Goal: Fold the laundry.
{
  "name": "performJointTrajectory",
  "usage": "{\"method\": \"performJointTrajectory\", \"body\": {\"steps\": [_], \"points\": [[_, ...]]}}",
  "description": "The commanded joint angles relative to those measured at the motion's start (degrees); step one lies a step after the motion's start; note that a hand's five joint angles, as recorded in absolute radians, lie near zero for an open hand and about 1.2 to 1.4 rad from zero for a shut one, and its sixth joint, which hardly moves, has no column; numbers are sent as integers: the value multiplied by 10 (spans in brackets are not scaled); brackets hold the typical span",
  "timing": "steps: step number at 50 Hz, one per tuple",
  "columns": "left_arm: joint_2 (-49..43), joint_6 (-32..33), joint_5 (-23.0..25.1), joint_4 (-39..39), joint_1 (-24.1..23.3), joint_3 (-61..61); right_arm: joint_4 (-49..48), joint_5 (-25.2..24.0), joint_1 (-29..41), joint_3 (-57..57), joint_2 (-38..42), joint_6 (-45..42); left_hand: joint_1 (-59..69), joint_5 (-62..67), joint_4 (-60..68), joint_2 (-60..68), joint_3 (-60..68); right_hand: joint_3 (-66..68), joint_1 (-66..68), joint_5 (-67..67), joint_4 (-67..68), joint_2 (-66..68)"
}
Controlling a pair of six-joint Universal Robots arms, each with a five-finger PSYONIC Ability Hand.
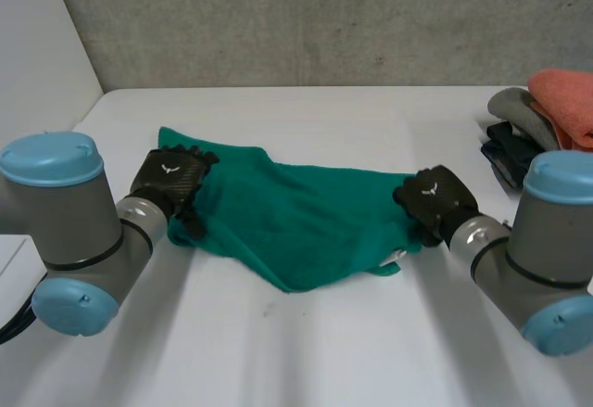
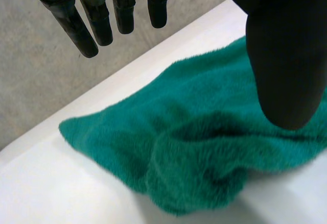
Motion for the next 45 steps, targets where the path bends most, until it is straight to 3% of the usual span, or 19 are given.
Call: {"method": "performJointTrajectory", "body": {"steps": [1,8,12,13,17,19,24,28,36,42,45], "points": [[4,7,0,3,-11,5,8,-5,-4,-103,56,35,-12,-29,-15,-18,-21,119,154,139,115,121],[11,8,-1,4,-13,4,26,22,-16,-273,174,26,-12,-29,-15,-18,-21,119,154,139,115,121],[19,7,-1,4,-11,1,41,70,-13,-346,215,-4,-12,-29,-15,-18,-21,-98,-62,-77,-102,-95],[23,7,-1,4,-10,-1,42,102,-12,-366,219,-12,-12,-29,-15,-18,-21,-240,-204,-219,-244,-237],[33,7,-1,4,-6,-2,48,176,2,-383,211,-4,-12,-29,-15,-18,-21,-515,-479,-494,-519,-512],[37,7,-1,4,-3,-2,56,188,5,-375,194,10,-12,-29,-15,-18,-21,-581,-546,-561,-585,-579],[52,4,0,-1,9,-3,121,166,10,-324,115,42,-12,-29,-15,-18,-21,-581,-546,-561,-585,-579],[69,3,-2,-12,26,-5,226,113,23,-266,32,67,-12,-29,-15,-18,-21,-528,-492,-507,-532,-525],[69,7,8,-71,68,1,329,31,53,-190,-7,164,-12,-29,-15,-18,-21,-391,-356,-371,-395,-389],[39,24,27,-120,88,13,288,30,76,-160,32,187,-12,-29,-15,-18,-21,-369,-334,-349,-373,-367],[12,48,30,-149,95,27,215,38,88,-149,62,173,-12,-29,-15,-18,-21,-368,-332,-347,-372,-365]]}}
